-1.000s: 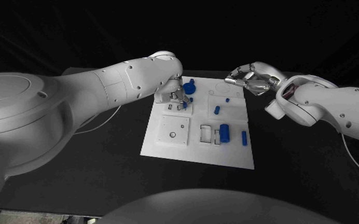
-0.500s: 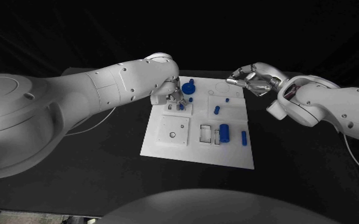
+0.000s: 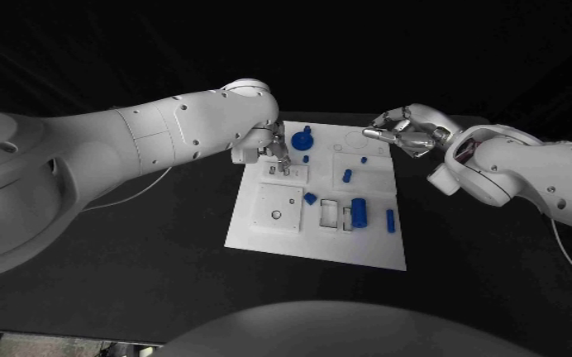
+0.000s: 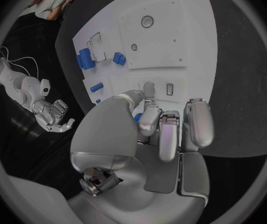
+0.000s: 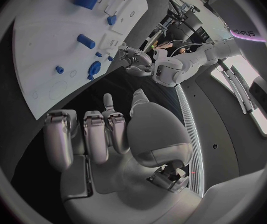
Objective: Assemble the parts on the task board
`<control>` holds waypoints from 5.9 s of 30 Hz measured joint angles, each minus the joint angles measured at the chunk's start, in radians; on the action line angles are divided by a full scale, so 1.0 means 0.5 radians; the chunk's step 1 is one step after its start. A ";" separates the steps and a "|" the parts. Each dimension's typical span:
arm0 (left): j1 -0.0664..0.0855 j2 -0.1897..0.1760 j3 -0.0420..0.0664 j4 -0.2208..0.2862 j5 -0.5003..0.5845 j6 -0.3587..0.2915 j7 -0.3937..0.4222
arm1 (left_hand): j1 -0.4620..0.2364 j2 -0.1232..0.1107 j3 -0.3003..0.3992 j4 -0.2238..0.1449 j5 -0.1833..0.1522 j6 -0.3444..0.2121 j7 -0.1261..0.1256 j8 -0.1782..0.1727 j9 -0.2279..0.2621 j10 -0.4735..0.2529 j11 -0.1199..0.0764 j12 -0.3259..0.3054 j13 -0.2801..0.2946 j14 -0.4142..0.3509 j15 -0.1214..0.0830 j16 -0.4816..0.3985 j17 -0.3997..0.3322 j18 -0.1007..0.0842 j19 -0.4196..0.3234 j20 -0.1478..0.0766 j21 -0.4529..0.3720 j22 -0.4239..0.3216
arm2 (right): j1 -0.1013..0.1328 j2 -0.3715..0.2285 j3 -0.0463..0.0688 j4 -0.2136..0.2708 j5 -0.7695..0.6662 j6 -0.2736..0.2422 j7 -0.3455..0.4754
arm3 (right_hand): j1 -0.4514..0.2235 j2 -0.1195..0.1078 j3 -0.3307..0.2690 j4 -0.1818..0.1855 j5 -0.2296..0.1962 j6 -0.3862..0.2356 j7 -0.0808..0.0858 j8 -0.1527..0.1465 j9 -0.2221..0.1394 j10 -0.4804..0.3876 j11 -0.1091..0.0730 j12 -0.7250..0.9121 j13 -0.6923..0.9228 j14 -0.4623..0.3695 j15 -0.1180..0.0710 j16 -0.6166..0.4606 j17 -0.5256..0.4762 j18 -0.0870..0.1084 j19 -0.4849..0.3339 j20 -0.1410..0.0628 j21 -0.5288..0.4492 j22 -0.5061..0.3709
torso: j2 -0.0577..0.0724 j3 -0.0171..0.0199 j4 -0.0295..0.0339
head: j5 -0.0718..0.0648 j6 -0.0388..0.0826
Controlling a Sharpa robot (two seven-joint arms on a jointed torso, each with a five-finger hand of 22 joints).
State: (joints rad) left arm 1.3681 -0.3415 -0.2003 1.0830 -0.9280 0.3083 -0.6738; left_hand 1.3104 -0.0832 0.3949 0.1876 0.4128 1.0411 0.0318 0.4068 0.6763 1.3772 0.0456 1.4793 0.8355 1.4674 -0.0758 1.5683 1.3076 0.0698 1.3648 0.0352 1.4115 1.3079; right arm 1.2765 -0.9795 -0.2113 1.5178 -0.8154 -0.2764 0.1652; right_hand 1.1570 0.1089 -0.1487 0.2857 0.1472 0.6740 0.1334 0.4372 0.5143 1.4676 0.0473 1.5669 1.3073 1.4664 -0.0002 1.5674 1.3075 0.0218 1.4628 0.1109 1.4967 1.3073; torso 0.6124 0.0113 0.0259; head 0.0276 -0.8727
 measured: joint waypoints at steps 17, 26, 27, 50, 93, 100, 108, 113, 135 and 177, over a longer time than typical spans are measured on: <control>0.008 -0.154 -0.001 0.189 -0.067 -0.107 0.235 | -0.062 -0.005 0.065 -0.003 -0.216 -0.117 0.030 -0.075 -0.001 0.180 -0.148 0.179 0.945 -0.002 0.003 0.000 0.000 0.000 0.015 0.015 0.002 0.000 | -0.010 0.029 0.000 0.064 -0.144 -0.029 -0.008 | 0.600 -0.078 0.231 -0.323 0.590 0.064 -0.012 -0.037 -0.089 -0.012 -0.006 0.019 0.014 0.000 -0.022 0.000 0.000 0.000 0.011 -0.011 0.037 0.001 | 0.001 -0.0004 -0.003 | -0.013 0.000; 0.016 -0.401 -0.006 0.493 -0.065 -0.278 0.496 | -0.048 0.011 0.072 -0.020 -0.314 -0.201 0.093 -0.288 -0.200 0.176 -0.081 0.179 0.945 -0.007 0.059 0.000 0.000 0.000 0.032 0.057 0.012 0.000 | -0.015 0.111 0.001 0.245 -0.643 -0.228 -0.187 | 0.500 -0.146 0.223 -0.239 0.279 0.249 -0.001 -0.167 -0.214 -0.007 0.015 -0.002 -0.013 -0.002 -0.002 0.000 0.000 0.000 0.003 -0.003 0.101 0.001 | 0.001 -0.0002 0.001 | -0.033 0.000; 0.017 -0.442 -0.012 0.538 -0.064 -0.312 0.543 | -0.006 0.009 0.066 -0.047 -0.329 -0.206 0.101 -0.306 -0.222 0.179 -0.077 0.179 0.945 -0.001 0.066 0.000 0.000 0.000 0.026 0.063 0.012 0.000 | -0.019 0.124 0.002 0.265 -0.721 -0.247 -0.231 | 0.485 -0.161 0.223 -0.234 0.254 0.269 -0.003 -0.178 -0.222 -0.007 0.014 0.001 -0.007 -0.002 -0.002 0.000 0.000 0.000 0.003 -0.003 0.101 0.001 | 0.000 -0.0002 0.002 | -0.036 0.000; -0.023 -0.926 -0.047 0.994 -0.058 -0.802 1.063 | 0.106 0.032 -0.155 0.010 -0.466 -0.112 0.107 -0.366 -0.366 0.179 -0.063 0.179 0.945 -0.007 0.073 0.000 0.001 0.000 0.043 0.079 0.019 -0.001 | -0.188 0.413 0.003 0.271 -1.664 -0.158 -0.989 | 0.073 -0.263 0.146 -0.052 -0.016 0.548 -0.083 -0.243 -0.159 -0.009 -0.038 0.000 0.002 0.000 -0.058 0.000 0.001 0.000 0.011 -0.054 0.101 0.001 | -0.008 -0.0186 0.013 | -0.079 0.000; -0.092 -0.954 -0.054 0.995 -0.072 -0.758 1.032 | 0.117 0.042 -0.206 0.039 -0.466 -0.110 0.104 -0.385 -0.405 0.179 -0.063 0.179 0.944 -0.007 0.073 0.000 0.000 0.000 0.036 0.086 0.000 -0.001 | -0.331 0.606 0.007 0.086 -1.799 0.068 -1.180 | 0.002 -0.334 0.274 -0.037 0.050 0.451 -0.051 -0.311 0.046 -0.002 -0.030 0.000 0.001 0.000 -0.058 0.000 0.000 0.000 0.011 -0.054 -0.011 0.000 | -0.006 -0.0144 0.009 | -0.073 0.000; -0.101 -0.952 -0.054 0.991 -0.073 -0.744 1.025 | 0.128 0.054 -0.213 0.046 -0.465 -0.110 0.104 -0.385 -0.410 0.179 -0.063 0.179 0.944 -0.007 0.073 0.000 0.000 0.000 0.036 0.086 0.000 -0.001 | -0.339 0.622 0.006 0.072 -1.796 0.046 -1.165 | 0.081 -0.322 0.336 -0.119 0.326 0.443 -0.058 -0.284 0.190 -0.002 -0.030 0.000 0.001 0.000 -0.058 0.000 0.000 0.001 0.011 -0.054 -0.019 0.002 | -0.006 -0.0153 0.009 | -0.074 0.000; -0.110 -0.951 -0.054 0.984 -0.074 -0.735 1.023 | 0.137 0.062 -0.218 0.051 -0.450 -0.110 0.104 -0.393 -0.415 0.179 -0.063 0.169 0.944 -0.008 0.073 0.000 0.000 0.000 0.036 0.086 0.000 -0.001 | -0.351 0.635 0.005 0.061 -1.783 0.017 -1.119 | 0.276 -0.333 0.459 -0.278 0.667 0.444 -0.073 -0.256 0.303 -0.005 -0.041 0.000 0.001 0.000 -0.058 0.000 0.000 0.000 0.011 -0.054 -0.019 0.001 | -0.007 -0.0151 0.009 | -0.073 0.000; -0.116 -0.951 -0.054 0.982 -0.074 -0.731 1.022 | 0.139 0.064 -0.218 0.051 -0.443 -0.110 0.104 -0.393 -0.417 0.179 -0.063 0.169 0.944 -0.007 0.073 0.000 0.000 0.000 0.036 0.086 0.000 -0.001 | -0.354 0.638 0.006 0.058 -1.775 -0.005 -1.083 | 0.331 -0.372 0.548 -0.364 0.910 0.449 -0.079 -0.268 0.345 -0.001 -0.045 0.000 0.001 0.000 -0.058 0.000 0.000 0.000 0.003 -0.061 -0.032 0.001 | -0.007 -0.0146 0.009 | -0.072 0.000; -0.125 -0.947 -0.054 0.978 -0.075 -0.735 1.039 | 0.163 0.066 -0.238 0.055 -0.427 -0.110 0.104 -0.404 -0.433 0.179 -0.063 0.161 0.944 -0.007 0.073 0.000 0.000 0.000 0.028 0.079 -0.007 -0.001 | -0.341 0.527 0.007 0.120 -1.743 -0.230 -0.905 | 0.233 -0.429 0.726 -0.384 1.022 0.495 -0.073 -0.242 0.492 -0.005 -0.098 0.000 0.000 -0.003 -0.104 0.000 0.000 0.000 0.005 -0.091 -0.022 0.001 | -0.007 -0.0142 0.007 | -0.042 0.000; -0.194 -0.809 -0.053 0.904 0.185 -0.701 1.311 | 0.237 0.078 -0.478 0.184 -0.333 -0.184 0.186 -0.570 -0.746 0.176 0.019 0.124 0.945 0.000 0.159 0.000 0.001 0.000 -0.024 0.147 -0.058 0.000 | -0.238 0.453 0.011 0.349 -1.877 -0.371 -0.729 | 0.214 -0.448 0.773 -0.403 0.941 0.514 -0.093 -0.257 0.533 -0.005 -0.098 0.000 0.000 -0.003 -0.104 0.000 0.001 0.000 0.004 -0.104 -0.015 0.000 | -0.007 -0.0146 0.008 | -0.008 0.000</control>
State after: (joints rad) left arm 1.2712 -0.7460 -0.2269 1.5348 -0.8354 -0.0423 -0.0182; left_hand 1.4292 -0.0443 0.1559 0.2796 0.2465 0.9489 0.1249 0.1216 0.3033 1.4651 0.0552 1.5415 1.3079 1.4674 0.0036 1.5683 1.3080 0.0696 1.3526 0.1086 1.3824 1.3078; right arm 1.1577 -0.7528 -0.2058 1.6923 -1.7538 -0.4621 -0.1994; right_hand 1.2640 -0.1153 0.2378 0.0842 0.6177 0.9310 0.0871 0.3085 0.7810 1.4649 -0.0017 1.5669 1.3074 1.4648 -0.0521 1.5674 1.3080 0.0220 1.4647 0.0589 1.4889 1.3073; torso 0.6089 0.0040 0.0300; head 0.0235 -0.8726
